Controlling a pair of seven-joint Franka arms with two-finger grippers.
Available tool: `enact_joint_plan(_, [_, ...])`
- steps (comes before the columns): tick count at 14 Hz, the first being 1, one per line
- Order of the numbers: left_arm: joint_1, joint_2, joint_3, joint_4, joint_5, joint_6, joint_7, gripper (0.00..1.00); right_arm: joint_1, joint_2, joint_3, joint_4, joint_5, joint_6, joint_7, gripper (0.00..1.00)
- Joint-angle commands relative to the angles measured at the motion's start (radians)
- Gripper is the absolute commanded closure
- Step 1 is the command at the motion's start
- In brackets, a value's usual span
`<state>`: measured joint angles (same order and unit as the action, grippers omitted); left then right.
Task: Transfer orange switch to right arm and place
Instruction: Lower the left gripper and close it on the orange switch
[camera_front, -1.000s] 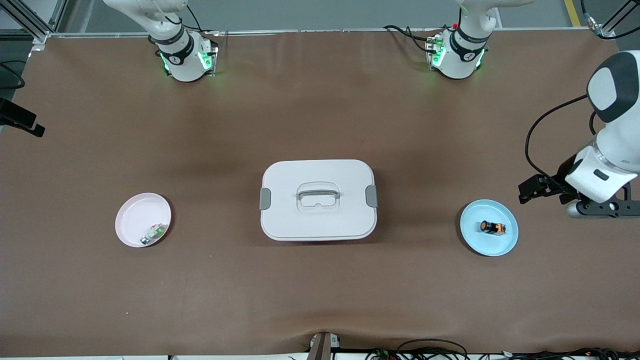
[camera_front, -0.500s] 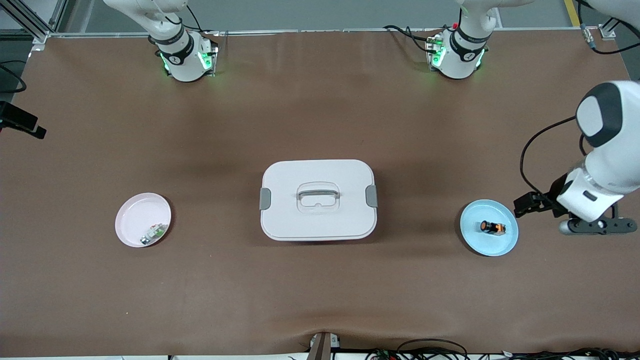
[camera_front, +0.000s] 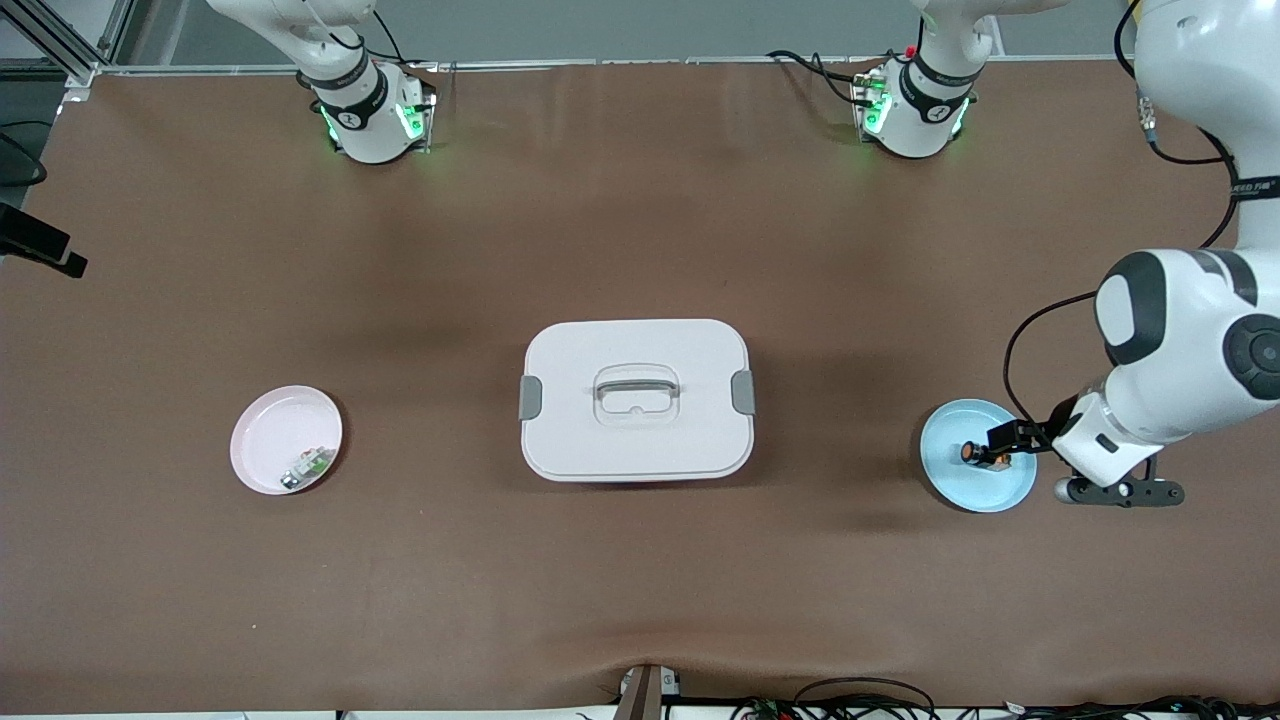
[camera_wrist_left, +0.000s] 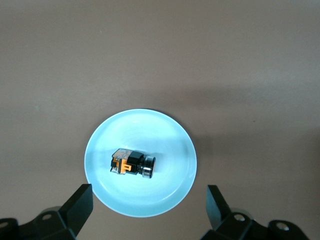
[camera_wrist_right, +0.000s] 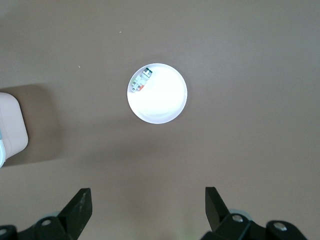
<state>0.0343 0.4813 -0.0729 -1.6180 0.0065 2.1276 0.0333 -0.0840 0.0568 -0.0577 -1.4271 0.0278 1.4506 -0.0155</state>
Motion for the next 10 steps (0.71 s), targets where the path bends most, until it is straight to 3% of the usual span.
enact_joint_plan(1, [0.003,0.029,0.001,-0.008,0.013,0.029,0.094,0.0,-0.008,-0.009,0.015,-0.003,-0.005,0.001,0.003,0.0])
enact_joint_plan(10, [0.055,0.054,-0.004,-0.094,0.013,0.126,0.201,0.0,0.007,-0.018,0.018,0.004,-0.006,-0.013,0.003,0.0])
